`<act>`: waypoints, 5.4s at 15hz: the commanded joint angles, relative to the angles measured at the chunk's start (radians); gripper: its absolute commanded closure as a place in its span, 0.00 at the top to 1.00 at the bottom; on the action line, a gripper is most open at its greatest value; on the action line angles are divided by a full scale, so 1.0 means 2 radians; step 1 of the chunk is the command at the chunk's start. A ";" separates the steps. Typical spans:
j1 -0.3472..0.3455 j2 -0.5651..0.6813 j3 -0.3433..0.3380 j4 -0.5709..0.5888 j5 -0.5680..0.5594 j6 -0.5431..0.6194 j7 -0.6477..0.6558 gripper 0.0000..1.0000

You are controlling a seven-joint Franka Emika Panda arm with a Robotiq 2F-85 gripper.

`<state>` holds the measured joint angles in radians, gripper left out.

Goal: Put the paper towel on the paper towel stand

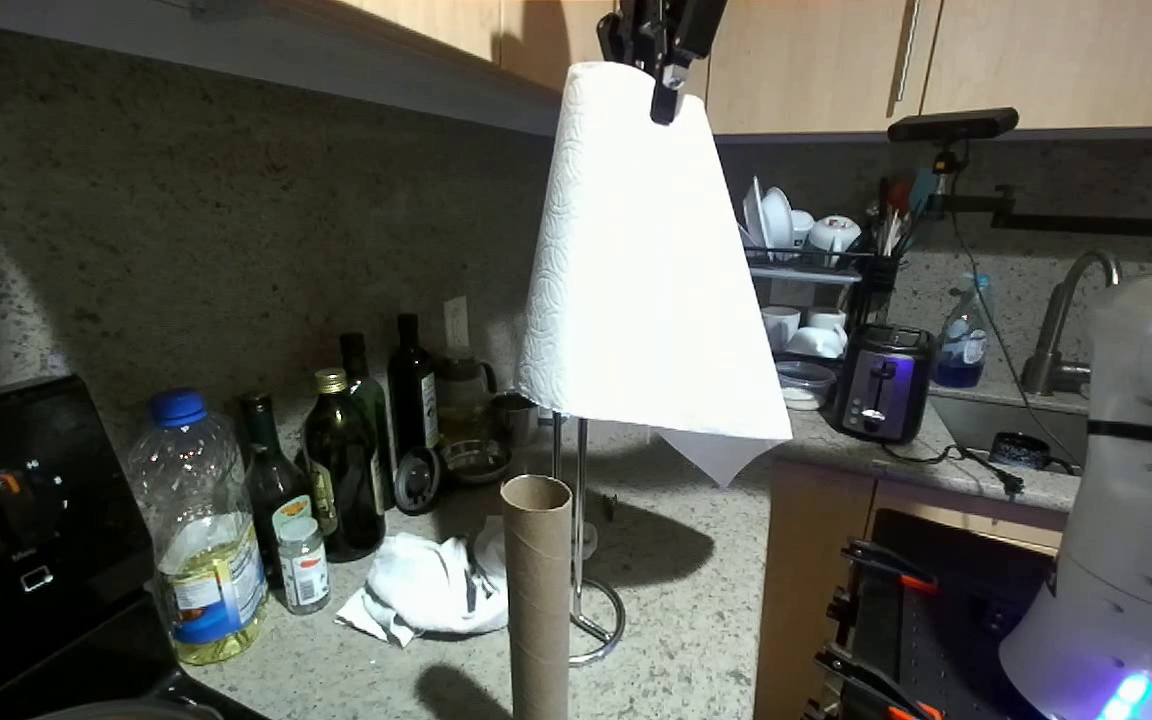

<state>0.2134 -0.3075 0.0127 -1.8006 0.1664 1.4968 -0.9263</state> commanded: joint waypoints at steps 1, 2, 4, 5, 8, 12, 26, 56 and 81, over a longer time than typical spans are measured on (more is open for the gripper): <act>-0.009 0.016 0.009 0.018 -0.003 -0.025 0.007 0.07; -0.009 0.018 0.008 0.018 -0.001 -0.027 0.005 0.07; -0.011 0.022 0.006 0.018 0.000 -0.029 0.003 0.07; -0.013 0.025 0.006 0.018 0.001 -0.032 0.002 0.07; -0.017 0.035 0.006 0.019 0.002 -0.037 0.003 0.07; -0.021 0.057 0.007 0.021 0.003 -0.038 0.003 0.07; -0.036 0.110 0.008 0.007 0.013 -0.019 -0.024 0.07; -0.030 0.080 0.025 -0.194 0.007 0.137 -0.152 0.07; -0.031 0.046 0.027 -0.229 -0.001 0.182 -0.147 0.76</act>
<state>0.1570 -0.1625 0.0685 -2.2246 0.1703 1.8264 -1.1958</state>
